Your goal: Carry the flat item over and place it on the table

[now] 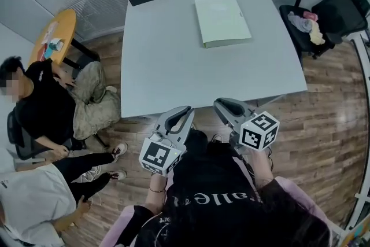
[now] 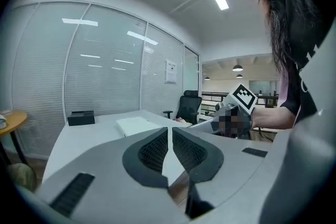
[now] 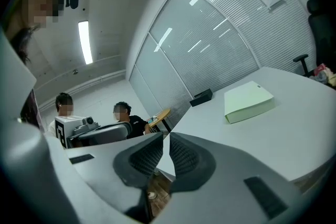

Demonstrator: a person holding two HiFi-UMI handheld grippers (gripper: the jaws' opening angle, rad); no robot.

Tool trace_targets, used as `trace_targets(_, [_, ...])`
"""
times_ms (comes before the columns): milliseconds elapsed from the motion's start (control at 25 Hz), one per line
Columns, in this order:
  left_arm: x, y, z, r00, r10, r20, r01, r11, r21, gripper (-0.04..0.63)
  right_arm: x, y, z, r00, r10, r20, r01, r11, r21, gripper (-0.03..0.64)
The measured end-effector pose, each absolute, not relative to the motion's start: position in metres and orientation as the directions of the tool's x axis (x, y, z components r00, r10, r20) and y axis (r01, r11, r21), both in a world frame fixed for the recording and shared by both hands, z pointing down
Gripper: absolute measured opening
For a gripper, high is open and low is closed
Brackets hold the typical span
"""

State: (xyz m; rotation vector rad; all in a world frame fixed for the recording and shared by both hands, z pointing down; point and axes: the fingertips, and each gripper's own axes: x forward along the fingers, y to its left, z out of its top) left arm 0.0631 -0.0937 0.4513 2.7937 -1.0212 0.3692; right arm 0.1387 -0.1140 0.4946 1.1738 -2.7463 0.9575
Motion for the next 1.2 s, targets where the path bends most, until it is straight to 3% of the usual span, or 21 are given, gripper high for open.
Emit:
trace_targets(360, [0.053, -0.089, 0.442, 0.759, -0.594, 0.264, -0.623, -0.782, 0.032, 0.044, 0.12, -0.105, 0.479, -0.716, -0.659, 0.228, -0.669, 0.557, -0.493, 0.049])
trace_targets(1200, [-0.06, -0.008, 0.449, 0.797, -0.538, 0.275, -0.571, -0.82, 0.051, 0.044, 0.004, -0.015, 0.487, -0.675, -0.679, 0.289, -0.713, 0.499, -0.493, 0.043])
